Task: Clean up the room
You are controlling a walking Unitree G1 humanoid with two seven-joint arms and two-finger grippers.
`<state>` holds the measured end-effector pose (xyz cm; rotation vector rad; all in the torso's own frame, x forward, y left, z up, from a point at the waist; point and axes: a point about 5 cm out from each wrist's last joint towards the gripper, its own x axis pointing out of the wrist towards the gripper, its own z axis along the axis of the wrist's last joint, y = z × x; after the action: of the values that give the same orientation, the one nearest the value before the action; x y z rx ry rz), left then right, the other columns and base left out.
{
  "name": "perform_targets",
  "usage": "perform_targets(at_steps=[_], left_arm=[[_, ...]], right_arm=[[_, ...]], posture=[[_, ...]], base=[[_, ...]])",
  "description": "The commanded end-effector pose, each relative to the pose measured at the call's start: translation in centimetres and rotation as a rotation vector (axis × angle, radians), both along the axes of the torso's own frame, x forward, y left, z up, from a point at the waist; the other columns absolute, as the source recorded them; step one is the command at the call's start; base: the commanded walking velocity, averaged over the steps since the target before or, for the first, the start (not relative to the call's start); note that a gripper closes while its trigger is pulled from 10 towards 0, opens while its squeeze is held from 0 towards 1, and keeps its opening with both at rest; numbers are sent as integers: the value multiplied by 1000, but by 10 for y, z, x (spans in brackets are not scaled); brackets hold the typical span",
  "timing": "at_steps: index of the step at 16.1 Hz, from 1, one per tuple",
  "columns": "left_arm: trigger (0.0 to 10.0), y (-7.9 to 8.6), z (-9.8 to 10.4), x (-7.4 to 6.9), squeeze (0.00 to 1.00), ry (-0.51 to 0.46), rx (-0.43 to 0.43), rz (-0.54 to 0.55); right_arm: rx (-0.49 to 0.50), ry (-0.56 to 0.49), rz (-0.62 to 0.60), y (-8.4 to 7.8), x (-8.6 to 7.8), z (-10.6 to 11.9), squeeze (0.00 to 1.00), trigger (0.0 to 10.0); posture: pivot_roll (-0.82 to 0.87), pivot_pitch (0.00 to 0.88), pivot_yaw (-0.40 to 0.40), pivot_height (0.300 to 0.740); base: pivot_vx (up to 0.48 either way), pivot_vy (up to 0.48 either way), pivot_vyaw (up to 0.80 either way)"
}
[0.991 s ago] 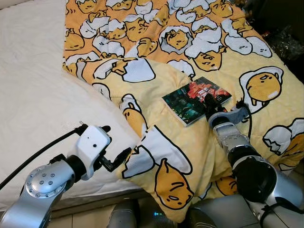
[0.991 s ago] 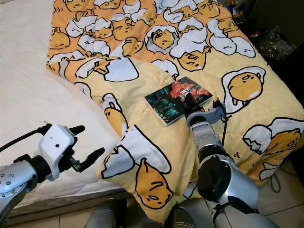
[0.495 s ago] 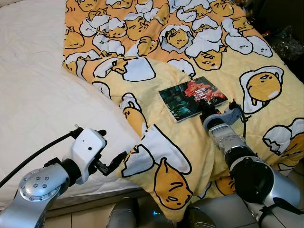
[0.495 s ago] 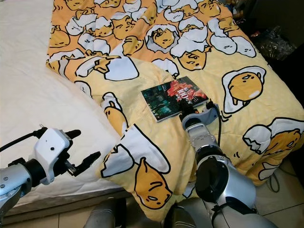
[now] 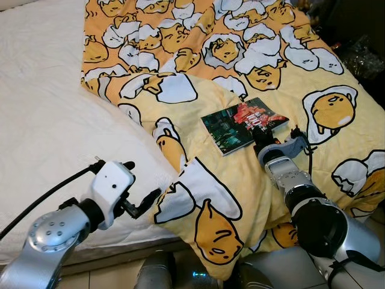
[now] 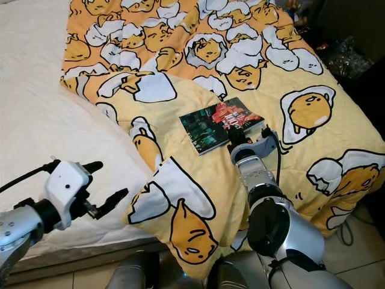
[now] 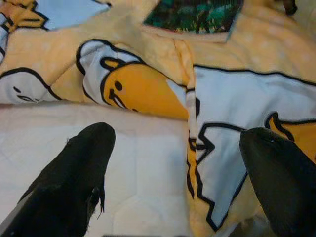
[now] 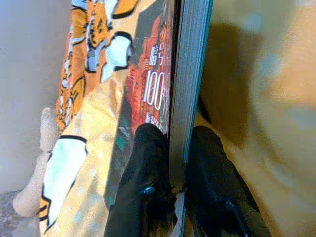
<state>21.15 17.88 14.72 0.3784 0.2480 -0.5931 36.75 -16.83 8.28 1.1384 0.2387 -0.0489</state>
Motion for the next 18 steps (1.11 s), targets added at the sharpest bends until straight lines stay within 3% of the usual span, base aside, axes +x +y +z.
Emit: perform_targets(at_steps=[1, 3, 6, 8, 9, 10, 11, 14, 15, 17, 18], left_arm=[[10000, 0, -4, 1, 969, 3, -2, 5], [10000, -8, -14, 15, 973, -20, -35, 31], [10000, -14, -19, 27, 965, -60, -67, 103], [10000, -14, -16, 34, 965, -107, -119, 196], [10000, -13, -16, 35, 965, -119, -131, 219], [10000, -12, -16, 36, 965, -137, -167, 270], [10000, -11, -18, 37, 941, -152, -212, 341], [10000, -16, -20, 40, 925, -181, -194, 375], [10000, -16, -20, 40, 925, -197, -181, 392], [10000, -16, -20, 41, 925, -210, -198, 413], [10000, -16, -19, 42, 929, -221, -176, 408]], right_arm=[[-4, -41, 13, 1, 5, 9, 0, 0], [-31, -92, 26, -7, 7, 17, 0, 0], [-124, -180, 31, -19, 8, 25, 0, 0], [-395, -274, 14, -30, 8, 39, 0, 0], [-474, -297, -3, -33, 7, 44, 0, 0], [-605, -358, -44, -36, 1, 54, 0, 0], [-796, -419, -88, -36, -14, 64, 0, 0], [-1052, -433, -108, -26, -33, 68, 0, 0], [-1168, -403, -92, -18, -43, 62, 0, 10000], [-1262, -353, -65, -8, -60, 53, 0, 10000], [-1231, -296, -54, -6, -70, 45, 0, 10000]], posture=[[318, 75, -11, 740], [253, 10, -12, 740], [208, 0, -10, 740], [192, 0, -11, 740], [182, 0, -11, 740], [162, 0, -5, 740], [132, 0, 6, 740], [123, 0, -3, 740], [113, 0, -7, 740], [96, 0, -7, 740], [87, 0, -6, 740]], base=[[0, 0, 0], [0, 0, 0], [0, 0, 0], [0, 0, 0], [0, 0, 0], [0, 0, 0], [0, 0, 0], [0, 0, 0], [0, 0, 0], [0, 214, 0], [0, 401, 0]])
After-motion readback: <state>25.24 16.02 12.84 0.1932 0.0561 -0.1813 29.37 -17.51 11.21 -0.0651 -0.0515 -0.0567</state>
